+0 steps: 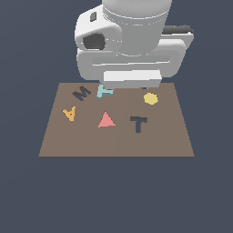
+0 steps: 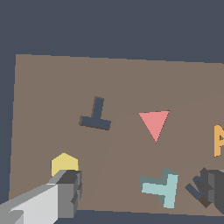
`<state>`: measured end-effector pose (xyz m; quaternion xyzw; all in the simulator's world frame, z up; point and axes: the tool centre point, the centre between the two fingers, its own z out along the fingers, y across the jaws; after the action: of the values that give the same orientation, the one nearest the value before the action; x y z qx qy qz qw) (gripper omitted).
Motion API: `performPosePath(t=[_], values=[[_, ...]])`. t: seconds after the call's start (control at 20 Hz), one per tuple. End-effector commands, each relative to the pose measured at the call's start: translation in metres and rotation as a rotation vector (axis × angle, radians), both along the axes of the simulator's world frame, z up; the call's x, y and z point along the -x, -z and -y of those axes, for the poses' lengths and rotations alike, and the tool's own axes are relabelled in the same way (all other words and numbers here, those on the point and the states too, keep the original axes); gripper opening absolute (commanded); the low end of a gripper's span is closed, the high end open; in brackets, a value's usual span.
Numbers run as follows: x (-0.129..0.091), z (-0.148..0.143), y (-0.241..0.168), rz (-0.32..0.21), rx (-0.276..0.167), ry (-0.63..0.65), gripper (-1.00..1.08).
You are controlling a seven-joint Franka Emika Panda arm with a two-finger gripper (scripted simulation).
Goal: Insert a designated object into the corresponding slot on a board.
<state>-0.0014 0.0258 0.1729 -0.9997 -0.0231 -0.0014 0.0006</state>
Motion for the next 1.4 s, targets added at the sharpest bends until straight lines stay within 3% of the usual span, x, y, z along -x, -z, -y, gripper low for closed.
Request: performPosePath(t=[0.0, 0.5, 1.35], values=[[0.000, 0.000, 0.000, 0.000, 0.000, 0.000, 1.00], [0.015, 0.012, 0.020, 0.000, 0.000, 0.023, 1.00], [0.083, 0.063, 0.112, -0.003, 0.002, 0.127, 1.00]])
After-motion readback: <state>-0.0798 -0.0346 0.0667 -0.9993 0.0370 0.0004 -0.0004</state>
